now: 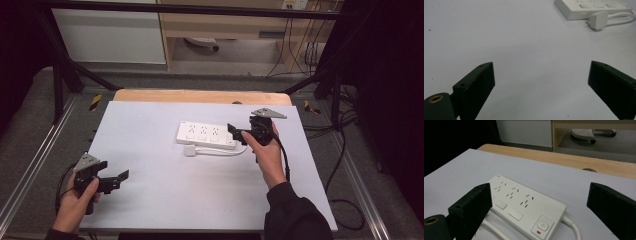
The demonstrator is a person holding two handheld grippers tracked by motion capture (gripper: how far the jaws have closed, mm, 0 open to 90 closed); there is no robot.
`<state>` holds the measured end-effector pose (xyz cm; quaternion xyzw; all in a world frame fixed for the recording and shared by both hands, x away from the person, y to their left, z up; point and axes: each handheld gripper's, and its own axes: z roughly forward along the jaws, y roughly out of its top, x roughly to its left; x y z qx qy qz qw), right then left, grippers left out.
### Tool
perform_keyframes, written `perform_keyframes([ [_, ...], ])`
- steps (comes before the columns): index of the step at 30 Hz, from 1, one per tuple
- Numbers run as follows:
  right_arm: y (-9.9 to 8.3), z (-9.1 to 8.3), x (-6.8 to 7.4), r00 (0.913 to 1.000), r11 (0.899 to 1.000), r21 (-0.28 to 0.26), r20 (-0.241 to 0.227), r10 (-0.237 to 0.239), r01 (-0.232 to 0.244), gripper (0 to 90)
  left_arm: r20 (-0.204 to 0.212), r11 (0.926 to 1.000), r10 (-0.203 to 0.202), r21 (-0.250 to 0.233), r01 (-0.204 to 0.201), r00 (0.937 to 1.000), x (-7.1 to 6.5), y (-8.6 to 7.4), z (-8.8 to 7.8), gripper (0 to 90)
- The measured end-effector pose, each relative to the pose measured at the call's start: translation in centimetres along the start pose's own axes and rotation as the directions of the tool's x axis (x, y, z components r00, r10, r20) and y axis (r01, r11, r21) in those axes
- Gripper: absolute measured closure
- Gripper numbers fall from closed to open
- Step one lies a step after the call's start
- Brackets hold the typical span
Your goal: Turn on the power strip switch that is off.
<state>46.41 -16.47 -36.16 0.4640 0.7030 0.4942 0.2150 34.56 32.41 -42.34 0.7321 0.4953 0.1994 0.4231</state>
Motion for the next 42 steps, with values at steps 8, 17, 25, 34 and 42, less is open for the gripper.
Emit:
perform_keyframes([
  [8,-0.2,1.0,0.1,0.9998,1.000,0.007,-0.004,0.020,-0.020,7.0,0.001,1.0000,0.003,0.005,-0.003,1.0000,0.0,0.0,0.0,7.2],
  [17,-0.4,2.0,0.5,0.9998,1.000,0.025,-0.007,0.018,-0.018,6.8,0.005,0.9999,0.009,0.005,-0.009,0.9999,-0.1,0.0,0.1,7.2],
  [25,-0.6,2.5,0.8,0.9996,0.999,0.033,-0.016,0.025,-0.025,6.9,0.006,0.9999,0.010,0.004,-0.010,0.9999,-0.1,0.0,0.1,7.2],
  [34,-0.8,3.1,1.1,0.9993,0.999,0.043,-0.024,0.029,-0.028,7.9,0.005,0.9999,0.011,0.004,-0.011,0.9999,-0.1,0.0,0.1,7.2],
  [42,-1.0,3.6,1.3,0.9994,0.998,0.059,-0.026,0.025,-0.023,9.2,0.006,0.9999,0.011,0.006,-0.011,0.9999,-0.2,0.0,0.1,7.2],
])
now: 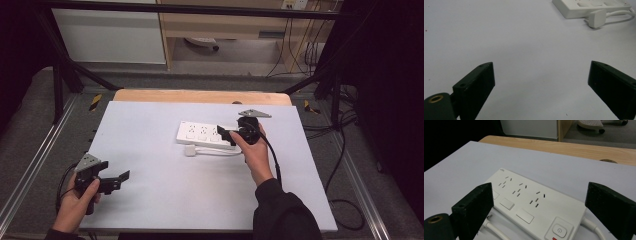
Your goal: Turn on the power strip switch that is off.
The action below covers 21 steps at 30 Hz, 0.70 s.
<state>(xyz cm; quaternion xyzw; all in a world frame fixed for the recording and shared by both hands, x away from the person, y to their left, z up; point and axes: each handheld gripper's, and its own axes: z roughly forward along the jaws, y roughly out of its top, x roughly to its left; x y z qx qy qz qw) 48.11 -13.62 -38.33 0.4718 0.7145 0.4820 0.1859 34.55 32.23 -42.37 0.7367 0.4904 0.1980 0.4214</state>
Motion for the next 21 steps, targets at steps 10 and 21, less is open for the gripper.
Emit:
perform_keyframes([
  [10,-0.4,0.8,0.5,0.9994,0.999,0.012,-0.018,-0.031,0.031,20.5,-0.001,1.0000,0.006,0.006,-0.006,1.0000,0.0,0.0,0.0,7.2],
  [21,-0.7,1.5,0.9,0.9985,1.000,0.014,-0.052,-0.018,0.019,42.3,0.002,1.0000,0.003,0.004,-0.003,1.0000,-0.1,0.0,0.0,7.2],
])
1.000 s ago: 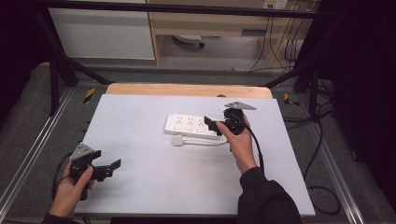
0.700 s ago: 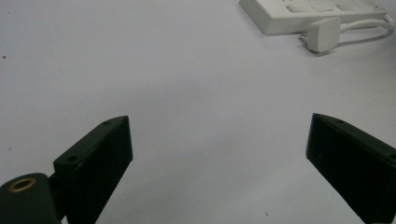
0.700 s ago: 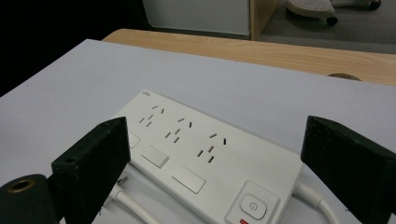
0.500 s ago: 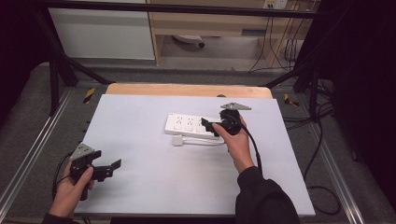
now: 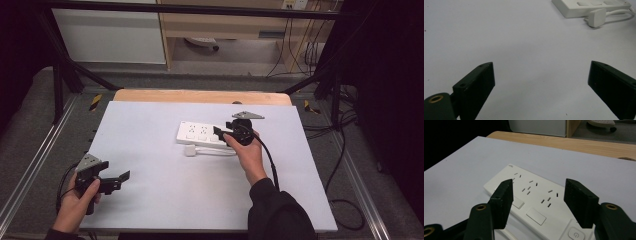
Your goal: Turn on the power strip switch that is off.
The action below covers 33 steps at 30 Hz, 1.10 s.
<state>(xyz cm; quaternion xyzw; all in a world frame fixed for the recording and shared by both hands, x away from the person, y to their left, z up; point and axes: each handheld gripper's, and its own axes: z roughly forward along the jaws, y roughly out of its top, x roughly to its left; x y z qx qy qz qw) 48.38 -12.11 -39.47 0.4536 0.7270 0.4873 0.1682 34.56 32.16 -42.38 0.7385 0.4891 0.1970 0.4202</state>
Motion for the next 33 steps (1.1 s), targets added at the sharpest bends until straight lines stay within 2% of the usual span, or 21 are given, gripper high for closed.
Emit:
perform_keyframes([
  [14,-0.8,1.4,0.8,1.0000,0.999,0.048,0.003,-0.006,0.006,52.1,0.002,0.9999,0.011,0.005,-0.011,0.9999,-0.1,0.0,0.0,7.2],
  [26,-1.4,2.4,1.4,0.9998,0.999,0.052,-0.017,-0.009,0.010,58.7,0.002,0.9999,0.015,0.007,-0.015,0.9999,-0.1,0.0,0.1,7.2],
  [33,-1.8,2.7,1.6,0.9992,0.999,0.048,-0.036,-0.016,0.018,67.6,0.003,0.9998,0.015,0.008,-0.015,0.9999,-0.1,0.0,0.1,7.2],
])
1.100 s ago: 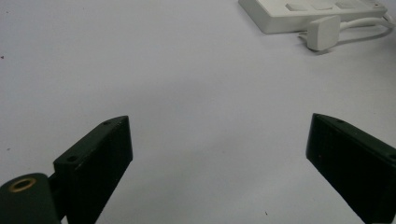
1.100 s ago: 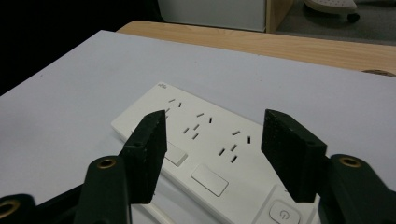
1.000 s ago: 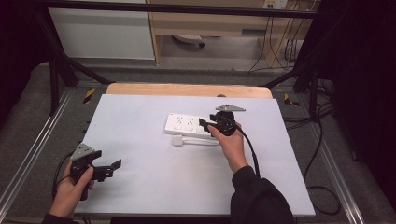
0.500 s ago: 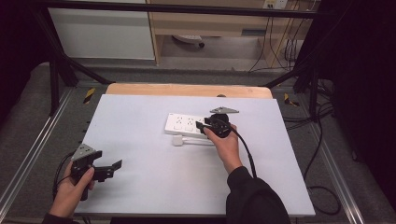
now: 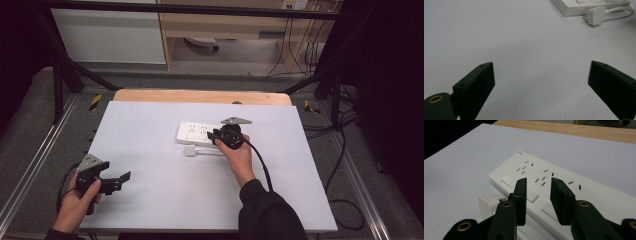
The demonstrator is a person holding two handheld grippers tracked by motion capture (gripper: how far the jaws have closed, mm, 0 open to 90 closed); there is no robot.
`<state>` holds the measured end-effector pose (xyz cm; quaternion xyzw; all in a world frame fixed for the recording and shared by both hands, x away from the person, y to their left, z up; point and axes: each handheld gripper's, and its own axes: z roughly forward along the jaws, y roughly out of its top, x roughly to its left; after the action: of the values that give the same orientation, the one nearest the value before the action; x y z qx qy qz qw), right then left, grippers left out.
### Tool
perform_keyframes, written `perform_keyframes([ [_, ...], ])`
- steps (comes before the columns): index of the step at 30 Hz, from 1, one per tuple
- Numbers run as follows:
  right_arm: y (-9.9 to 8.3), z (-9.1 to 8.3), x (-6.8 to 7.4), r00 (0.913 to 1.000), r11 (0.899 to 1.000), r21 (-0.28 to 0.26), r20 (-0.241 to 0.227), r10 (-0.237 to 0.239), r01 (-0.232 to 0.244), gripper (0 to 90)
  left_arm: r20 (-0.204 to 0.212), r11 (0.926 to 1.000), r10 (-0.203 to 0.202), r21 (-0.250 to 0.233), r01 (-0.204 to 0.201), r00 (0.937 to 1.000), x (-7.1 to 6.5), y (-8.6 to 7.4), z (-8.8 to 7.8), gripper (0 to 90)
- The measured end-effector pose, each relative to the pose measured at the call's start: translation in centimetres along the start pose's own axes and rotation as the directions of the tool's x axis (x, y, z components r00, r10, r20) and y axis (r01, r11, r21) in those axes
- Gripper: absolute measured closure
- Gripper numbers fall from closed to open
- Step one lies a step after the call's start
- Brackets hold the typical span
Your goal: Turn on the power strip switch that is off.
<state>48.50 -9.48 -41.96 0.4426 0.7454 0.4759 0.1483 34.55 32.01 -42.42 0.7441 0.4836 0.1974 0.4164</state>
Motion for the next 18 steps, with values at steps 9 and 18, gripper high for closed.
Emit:
perform_keyframes([
  [9,-0.30,0.32,0.20,0.9998,1.000,-0.014,-0.013,0.013,-0.014,73.6,0.003,1.0000,0.007,0.002,-0.007,1.0000,-0.07,0.00,0.04,7.2],
  [18,-0.61,0.76,0.44,0.9999,1.000,-0.013,-0.013,0.010,-0.011,76.3,0.002,1.0000,0.006,0.001,-0.006,1.0000,-0.06,-0.01,0.04,7.2],
])
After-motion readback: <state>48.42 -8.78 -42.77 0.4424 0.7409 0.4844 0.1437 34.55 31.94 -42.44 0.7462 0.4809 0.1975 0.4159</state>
